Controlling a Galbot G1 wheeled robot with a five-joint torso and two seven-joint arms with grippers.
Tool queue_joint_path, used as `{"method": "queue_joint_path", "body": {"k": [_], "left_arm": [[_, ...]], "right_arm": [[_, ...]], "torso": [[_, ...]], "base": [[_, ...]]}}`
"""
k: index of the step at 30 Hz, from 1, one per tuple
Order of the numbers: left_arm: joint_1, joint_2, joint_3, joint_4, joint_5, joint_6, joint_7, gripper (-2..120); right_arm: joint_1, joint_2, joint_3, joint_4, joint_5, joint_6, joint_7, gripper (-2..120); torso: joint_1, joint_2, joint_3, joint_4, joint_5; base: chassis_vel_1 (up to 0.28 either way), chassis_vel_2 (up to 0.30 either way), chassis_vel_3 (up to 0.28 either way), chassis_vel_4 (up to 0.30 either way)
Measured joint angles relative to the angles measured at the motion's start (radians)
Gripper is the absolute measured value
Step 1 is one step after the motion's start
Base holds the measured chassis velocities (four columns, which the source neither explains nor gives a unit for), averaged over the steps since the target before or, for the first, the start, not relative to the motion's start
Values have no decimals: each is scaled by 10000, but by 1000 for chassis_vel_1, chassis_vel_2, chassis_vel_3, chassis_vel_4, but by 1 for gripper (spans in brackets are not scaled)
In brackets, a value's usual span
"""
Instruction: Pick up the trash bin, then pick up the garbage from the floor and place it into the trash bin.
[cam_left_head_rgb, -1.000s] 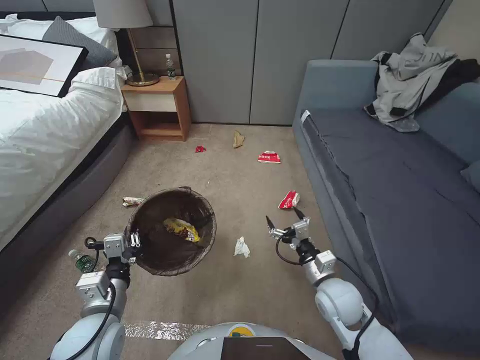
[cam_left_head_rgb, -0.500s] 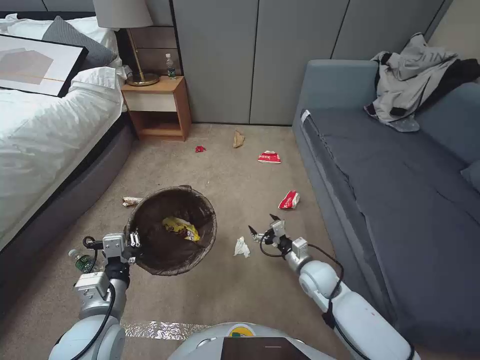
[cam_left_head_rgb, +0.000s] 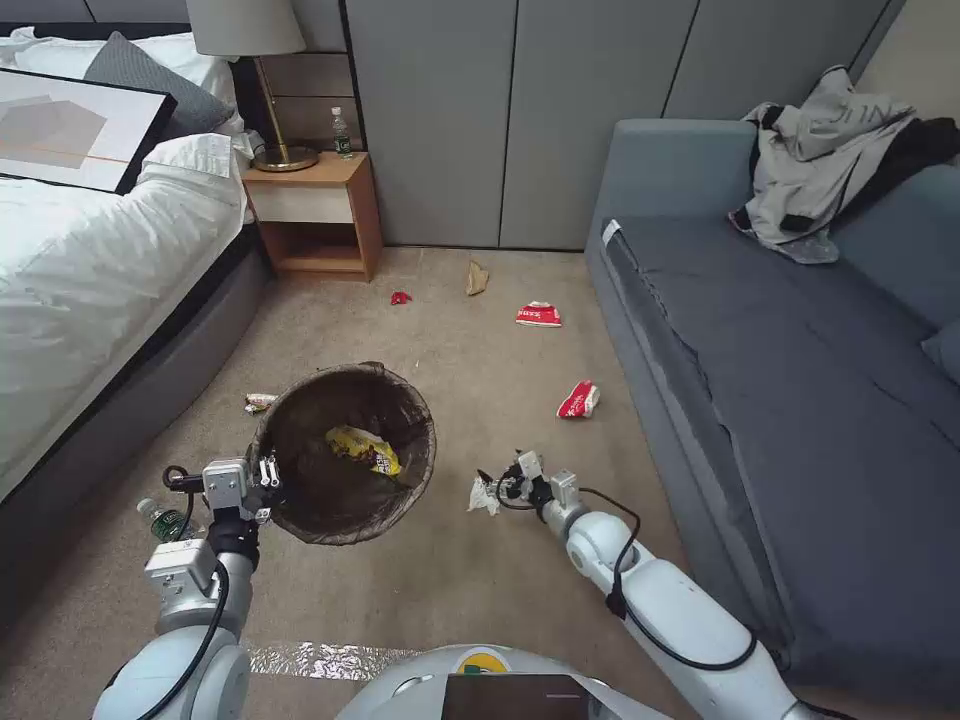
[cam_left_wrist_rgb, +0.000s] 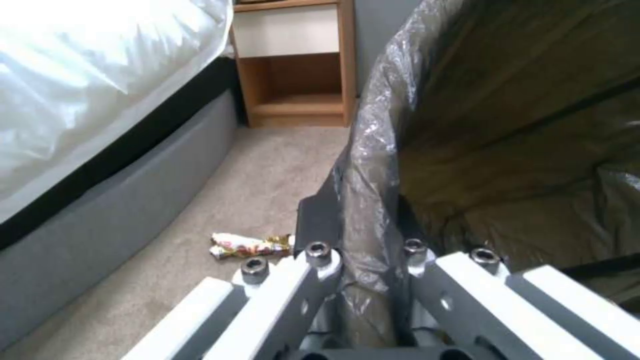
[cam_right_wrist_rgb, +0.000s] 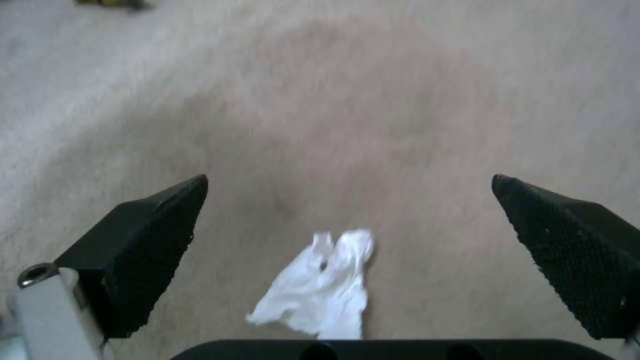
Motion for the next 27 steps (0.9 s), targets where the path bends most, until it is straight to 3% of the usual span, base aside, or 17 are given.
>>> {"method": "queue_joint_path", "body": {"k": [11, 27], "left_arm": [[73, -145, -2, -230, 26, 58, 5, 0], [104, -191, 29, -323, 44, 64, 22, 0]], "right_arm": [[415, 726, -589, -1266, -107, -386, 911, 100], [708, 1230, -1042, -2065, -929, -395, 1397, 100]], "torso": [[0, 0, 0, -1, 0], [0, 0, 0, 0, 0]], "base": [[0, 0, 0, 0], [0, 0, 0, 0]]}}
